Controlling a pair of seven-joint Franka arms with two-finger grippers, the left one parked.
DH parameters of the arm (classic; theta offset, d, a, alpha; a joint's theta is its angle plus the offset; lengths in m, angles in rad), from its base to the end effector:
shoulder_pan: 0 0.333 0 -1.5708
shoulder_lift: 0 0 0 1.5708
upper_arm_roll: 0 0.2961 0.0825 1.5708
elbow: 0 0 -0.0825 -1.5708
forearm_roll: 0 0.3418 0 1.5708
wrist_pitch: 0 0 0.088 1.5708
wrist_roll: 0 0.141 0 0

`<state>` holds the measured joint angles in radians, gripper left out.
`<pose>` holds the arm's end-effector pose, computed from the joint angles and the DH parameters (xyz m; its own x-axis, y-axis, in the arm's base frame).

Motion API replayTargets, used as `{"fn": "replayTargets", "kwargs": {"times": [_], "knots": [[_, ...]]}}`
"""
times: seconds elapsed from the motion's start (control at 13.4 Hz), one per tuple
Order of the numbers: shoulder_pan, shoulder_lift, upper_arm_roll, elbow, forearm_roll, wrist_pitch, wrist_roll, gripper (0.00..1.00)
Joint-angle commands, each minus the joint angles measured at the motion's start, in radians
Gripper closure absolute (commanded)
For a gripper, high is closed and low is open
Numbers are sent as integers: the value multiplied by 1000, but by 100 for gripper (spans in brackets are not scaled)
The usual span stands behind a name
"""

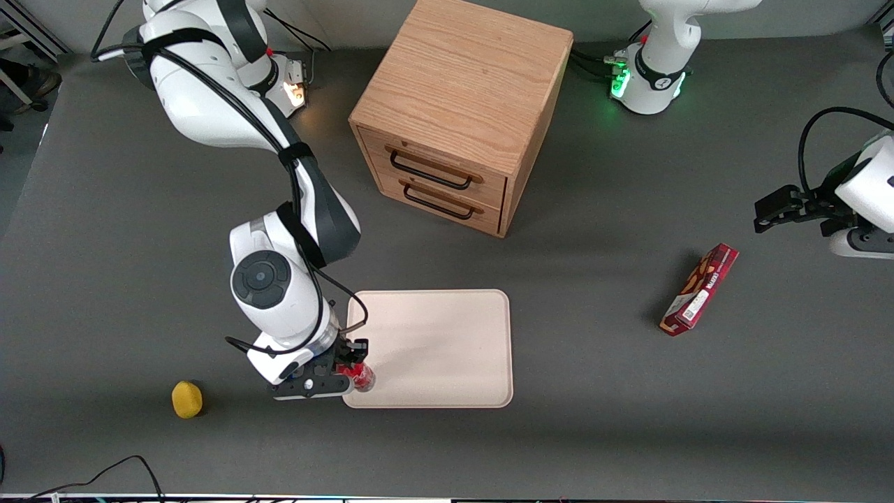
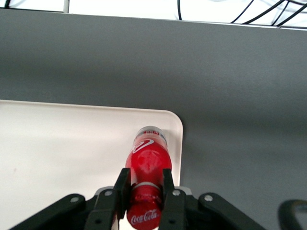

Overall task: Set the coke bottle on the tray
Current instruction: 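Lift the bottle and carry it over the cream tray's edge, then lower the bottle onto the tray and open the right gripper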

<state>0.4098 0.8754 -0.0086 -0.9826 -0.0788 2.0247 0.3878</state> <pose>0.6846 0.2853 0.3175 0.9820 0.0462 0.1832 0.0444 -0.9989 0.0138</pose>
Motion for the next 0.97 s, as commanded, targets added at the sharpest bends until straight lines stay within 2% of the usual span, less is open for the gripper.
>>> {"fn": "replayTargets", "kwargs": {"times": [0.0, 0.22, 0.3, 0.37, 0.67, 0.89], "knots": [[6, 42, -5, 50, -9, 9, 33, 100], [6, 50, -5, 47, -9, 8, 34, 100], [6, 50, -5, 47, -9, 8, 37, 91], [6, 50, -5, 45, -9, 8, 37, 1], [7, 31, -4, 47, -9, -21, 36, 0], [-5, -53, -5, 47, -16, -151, 31, 0]]}}
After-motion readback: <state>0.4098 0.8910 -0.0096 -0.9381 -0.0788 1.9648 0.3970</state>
